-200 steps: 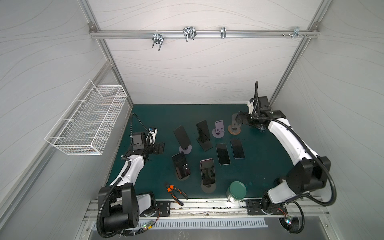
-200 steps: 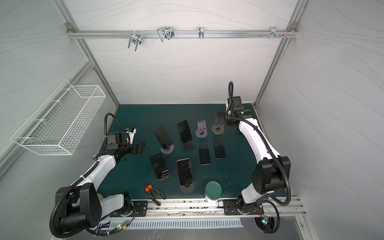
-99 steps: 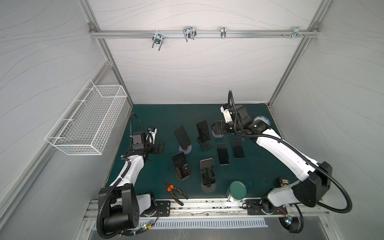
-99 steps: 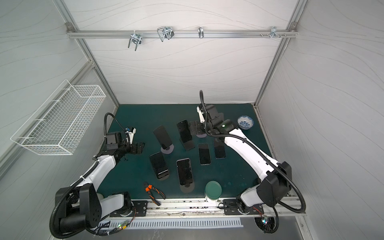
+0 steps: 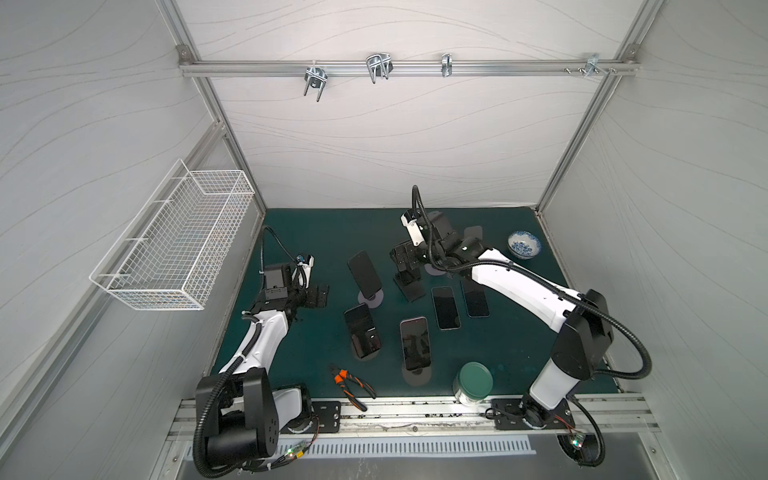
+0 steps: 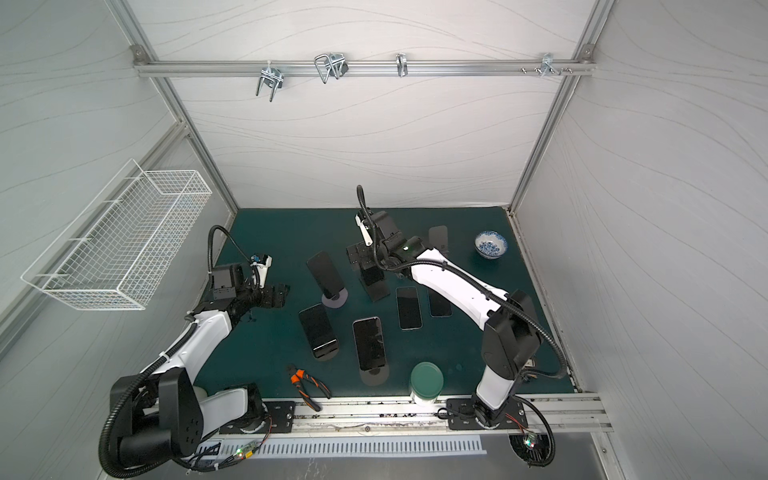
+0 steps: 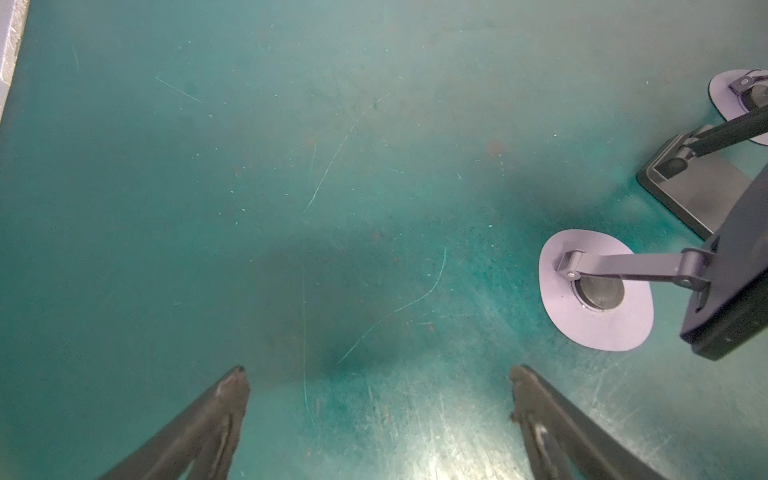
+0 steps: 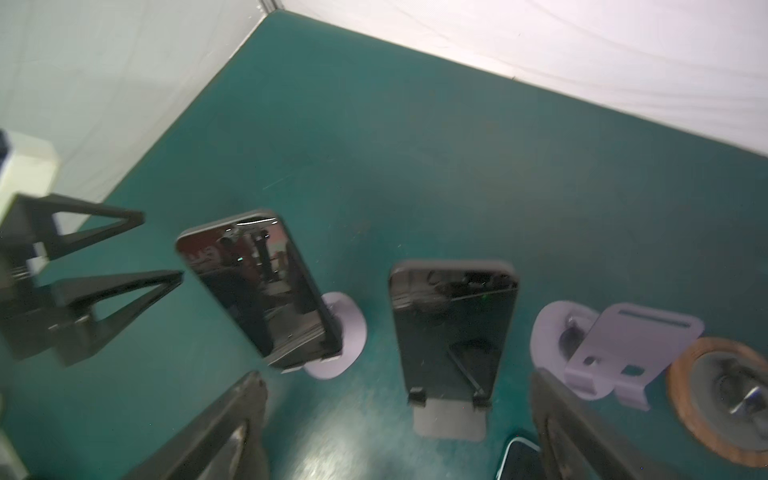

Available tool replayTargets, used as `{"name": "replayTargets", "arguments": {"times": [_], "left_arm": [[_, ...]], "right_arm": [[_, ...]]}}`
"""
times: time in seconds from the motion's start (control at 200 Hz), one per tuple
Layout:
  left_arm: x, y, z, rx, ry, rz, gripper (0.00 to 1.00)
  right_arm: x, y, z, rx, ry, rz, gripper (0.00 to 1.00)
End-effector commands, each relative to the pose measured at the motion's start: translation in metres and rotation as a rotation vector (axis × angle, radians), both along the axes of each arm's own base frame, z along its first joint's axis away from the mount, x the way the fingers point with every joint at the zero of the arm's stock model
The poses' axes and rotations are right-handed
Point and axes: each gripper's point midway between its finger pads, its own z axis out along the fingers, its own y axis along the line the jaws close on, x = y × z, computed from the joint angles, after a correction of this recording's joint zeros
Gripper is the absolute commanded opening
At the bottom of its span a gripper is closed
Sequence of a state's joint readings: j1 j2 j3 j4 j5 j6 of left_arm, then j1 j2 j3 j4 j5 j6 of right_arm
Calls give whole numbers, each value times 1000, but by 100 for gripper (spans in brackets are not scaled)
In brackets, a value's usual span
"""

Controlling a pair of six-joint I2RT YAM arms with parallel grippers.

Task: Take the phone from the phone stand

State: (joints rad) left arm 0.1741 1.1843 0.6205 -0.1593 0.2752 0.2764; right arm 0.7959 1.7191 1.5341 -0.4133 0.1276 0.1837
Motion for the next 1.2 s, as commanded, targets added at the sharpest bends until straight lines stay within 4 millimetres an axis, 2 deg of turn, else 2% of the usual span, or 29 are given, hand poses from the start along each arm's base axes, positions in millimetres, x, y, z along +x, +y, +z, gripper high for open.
{"name": "replayTargets", "arguments": {"times": [0.0, 0.26, 0.76, 0.885, 1.076, 1.196], "left_arm": [[7, -2, 12, 5, -46, -25, 99], [8, -3, 12, 3, -44, -30, 100], [9, -3, 11, 0, -35, -27, 100], [9, -3, 10, 5, -33, -33, 100], [9, -3, 11, 4, -37, -34, 100], [10, -2, 11, -1, -31, -27, 100]], "right_arm": [[21, 6, -1, -53, -66, 5, 99], [42, 9, -20, -127, -53, 2, 99], [55, 10, -61, -154, 75, 5, 99], [55, 7, -69, -138, 113, -43, 99], [49, 5, -68, -91, 132, -69, 85], [49, 5, -70, -81, 128, -71, 83]]}}
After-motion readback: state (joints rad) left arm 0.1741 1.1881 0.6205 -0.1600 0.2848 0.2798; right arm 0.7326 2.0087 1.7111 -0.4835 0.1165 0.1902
